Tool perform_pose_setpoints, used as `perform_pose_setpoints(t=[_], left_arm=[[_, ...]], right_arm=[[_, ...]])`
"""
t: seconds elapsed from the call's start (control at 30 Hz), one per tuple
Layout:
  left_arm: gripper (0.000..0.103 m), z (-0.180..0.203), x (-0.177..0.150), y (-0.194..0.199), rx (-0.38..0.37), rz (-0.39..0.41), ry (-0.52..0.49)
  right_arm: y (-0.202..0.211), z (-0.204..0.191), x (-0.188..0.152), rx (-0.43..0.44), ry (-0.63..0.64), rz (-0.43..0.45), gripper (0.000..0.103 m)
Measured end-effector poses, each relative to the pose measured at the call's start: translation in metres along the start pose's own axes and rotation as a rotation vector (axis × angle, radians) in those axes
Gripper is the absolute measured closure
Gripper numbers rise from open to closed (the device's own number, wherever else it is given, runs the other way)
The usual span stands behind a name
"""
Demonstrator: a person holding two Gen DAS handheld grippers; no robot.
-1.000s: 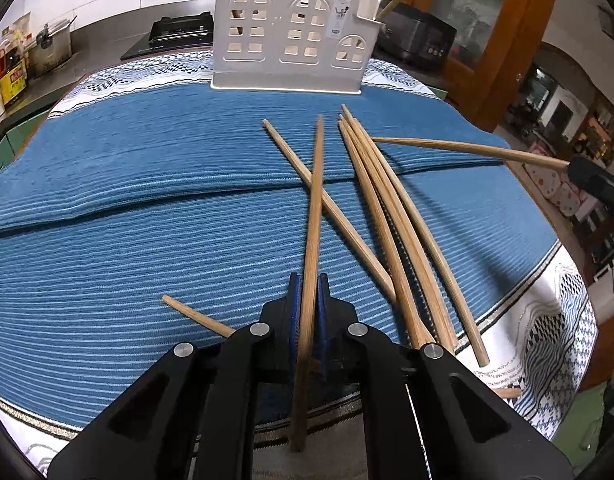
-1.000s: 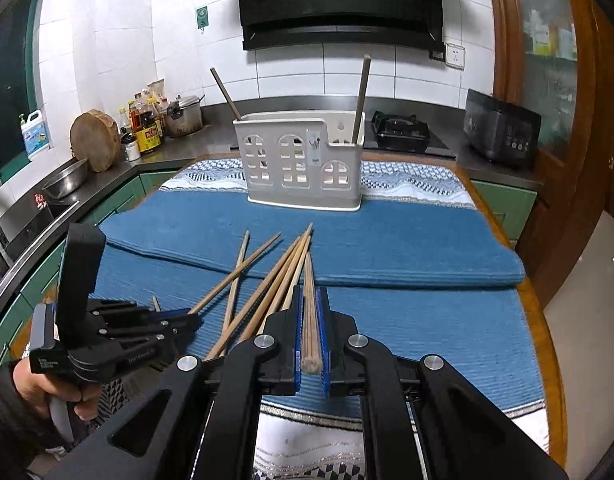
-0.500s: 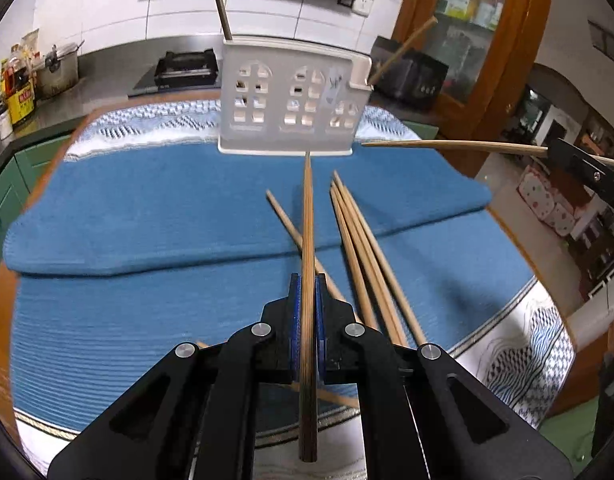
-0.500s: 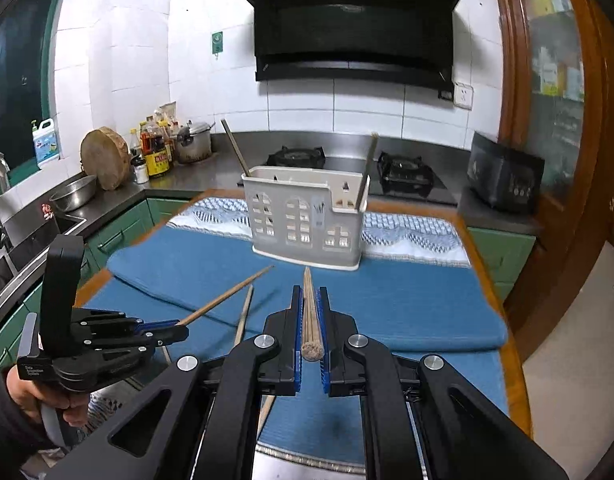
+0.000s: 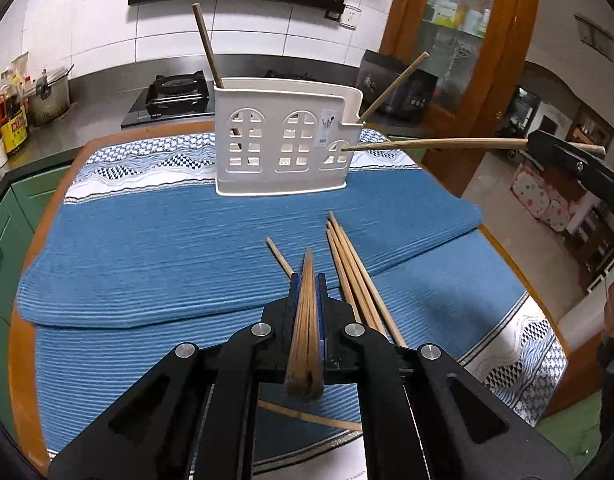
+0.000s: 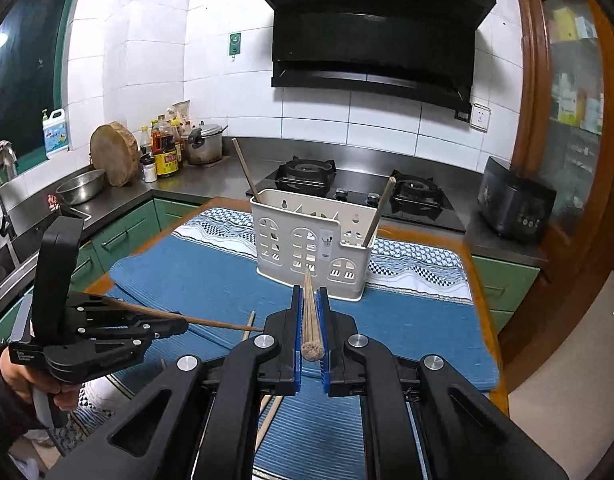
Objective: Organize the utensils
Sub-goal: 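Lift both held chopsticks and carry them to the white utensil holder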
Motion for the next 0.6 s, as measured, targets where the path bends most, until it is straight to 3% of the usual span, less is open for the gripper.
perform_pose_setpoints(t=[0.4,0.6], left_arm=[[0.098,0.001,0.057,0.032,-0.011,0.099,-0.034],[0.098,0.012,0.101,0.048,-0.006,0.17,-0.075]], right_arm=[[-0.006,0.028,0.064,0.029,0.011,-0.012,0.096],[-0.031,0.044,0.094,-0.007,0.046,-0.097,0.096]])
Point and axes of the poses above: each gripper's, at about its wrist camera, not at the fingertips, and y roughly against the way its jaws point, z to its right, x to its top, the point moved 4 cm from there along -y, roughly the way its jaws point, and after that the axes turned 1 degree about y, right-handed, at the moved point
